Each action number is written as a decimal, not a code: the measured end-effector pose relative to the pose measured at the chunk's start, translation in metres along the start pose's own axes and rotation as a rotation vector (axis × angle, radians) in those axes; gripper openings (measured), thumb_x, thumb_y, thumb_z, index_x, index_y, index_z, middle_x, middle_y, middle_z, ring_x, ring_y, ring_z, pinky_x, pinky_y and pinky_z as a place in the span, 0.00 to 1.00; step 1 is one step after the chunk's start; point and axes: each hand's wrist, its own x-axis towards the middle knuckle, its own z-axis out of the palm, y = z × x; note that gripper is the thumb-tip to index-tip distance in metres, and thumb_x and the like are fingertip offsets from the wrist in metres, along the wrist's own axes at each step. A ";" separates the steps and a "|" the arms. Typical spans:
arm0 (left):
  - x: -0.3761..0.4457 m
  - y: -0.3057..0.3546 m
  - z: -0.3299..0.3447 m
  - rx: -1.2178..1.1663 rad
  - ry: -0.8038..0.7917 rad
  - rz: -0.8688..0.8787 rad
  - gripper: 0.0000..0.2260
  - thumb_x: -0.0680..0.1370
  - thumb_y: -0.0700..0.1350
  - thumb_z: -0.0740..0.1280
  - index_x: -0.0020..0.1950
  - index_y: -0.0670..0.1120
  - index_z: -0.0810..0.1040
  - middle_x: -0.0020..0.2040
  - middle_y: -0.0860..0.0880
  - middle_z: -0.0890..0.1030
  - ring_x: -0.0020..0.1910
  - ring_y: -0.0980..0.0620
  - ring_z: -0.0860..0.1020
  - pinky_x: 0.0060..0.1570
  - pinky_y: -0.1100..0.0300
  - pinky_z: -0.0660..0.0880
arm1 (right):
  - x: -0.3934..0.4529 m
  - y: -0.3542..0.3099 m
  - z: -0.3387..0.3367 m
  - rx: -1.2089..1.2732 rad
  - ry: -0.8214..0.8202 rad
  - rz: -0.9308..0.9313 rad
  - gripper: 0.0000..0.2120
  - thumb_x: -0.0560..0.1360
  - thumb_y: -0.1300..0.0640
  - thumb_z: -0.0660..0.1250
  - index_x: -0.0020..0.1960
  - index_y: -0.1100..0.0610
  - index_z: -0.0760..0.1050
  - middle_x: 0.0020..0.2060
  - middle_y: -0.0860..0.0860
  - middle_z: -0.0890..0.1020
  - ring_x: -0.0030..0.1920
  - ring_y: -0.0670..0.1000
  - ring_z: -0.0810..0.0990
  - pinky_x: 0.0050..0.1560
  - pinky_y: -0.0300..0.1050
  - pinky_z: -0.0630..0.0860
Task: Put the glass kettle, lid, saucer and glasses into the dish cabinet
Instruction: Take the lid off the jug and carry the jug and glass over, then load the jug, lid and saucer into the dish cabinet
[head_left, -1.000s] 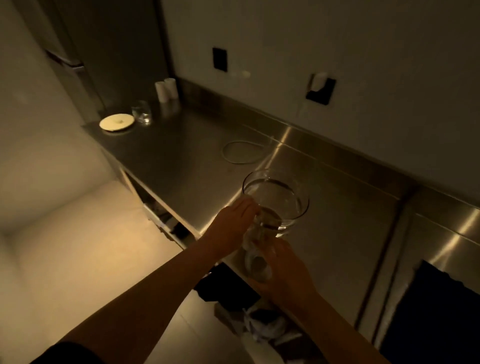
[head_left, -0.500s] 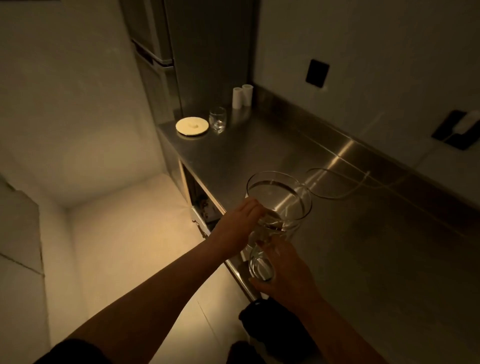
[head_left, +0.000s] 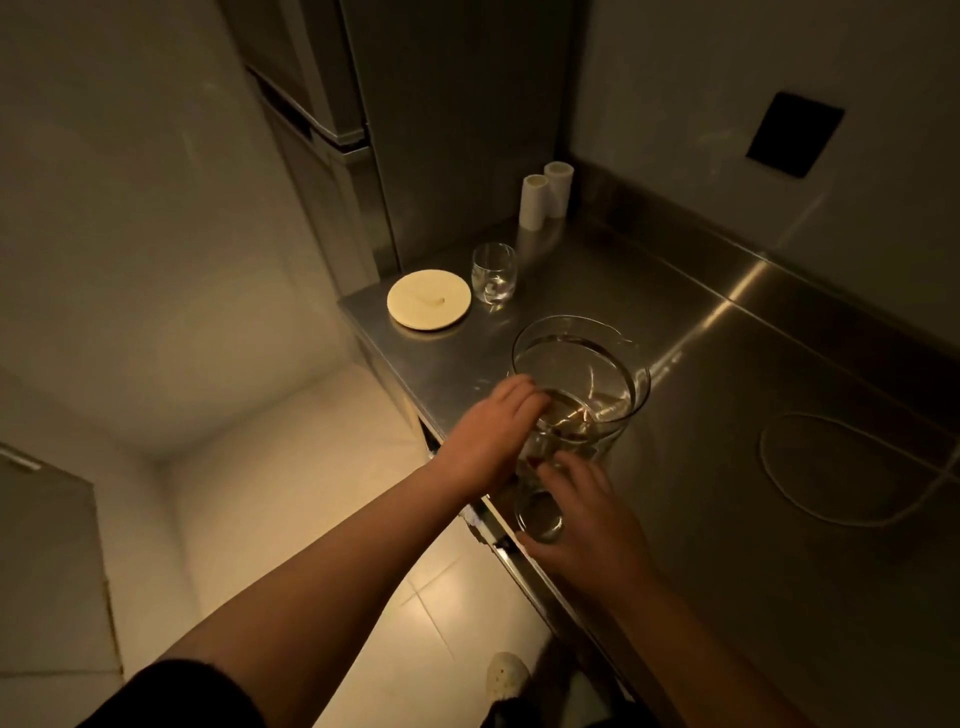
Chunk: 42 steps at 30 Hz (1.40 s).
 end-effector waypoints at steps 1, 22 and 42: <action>0.007 -0.015 -0.002 -0.011 0.006 0.005 0.24 0.65 0.38 0.77 0.59 0.38 0.76 0.58 0.40 0.78 0.62 0.41 0.74 0.53 0.55 0.76 | 0.015 -0.002 0.002 -0.007 -0.004 0.006 0.36 0.62 0.37 0.71 0.66 0.46 0.66 0.63 0.47 0.70 0.62 0.49 0.70 0.50 0.34 0.67; 0.151 -0.213 0.011 -0.183 -0.173 0.558 0.23 0.65 0.34 0.75 0.59 0.34 0.75 0.58 0.36 0.76 0.62 0.36 0.73 0.60 0.46 0.73 | 0.208 -0.036 0.055 -0.004 0.226 0.533 0.37 0.66 0.37 0.69 0.70 0.47 0.65 0.67 0.48 0.67 0.67 0.50 0.64 0.60 0.44 0.69; 0.093 -0.279 -0.015 -0.019 -0.246 0.327 0.32 0.76 0.47 0.63 0.77 0.49 0.53 0.77 0.45 0.54 0.75 0.45 0.55 0.71 0.47 0.56 | 0.232 -0.083 0.061 -0.068 0.290 0.574 0.30 0.73 0.40 0.63 0.71 0.49 0.63 0.72 0.52 0.62 0.73 0.51 0.55 0.69 0.49 0.57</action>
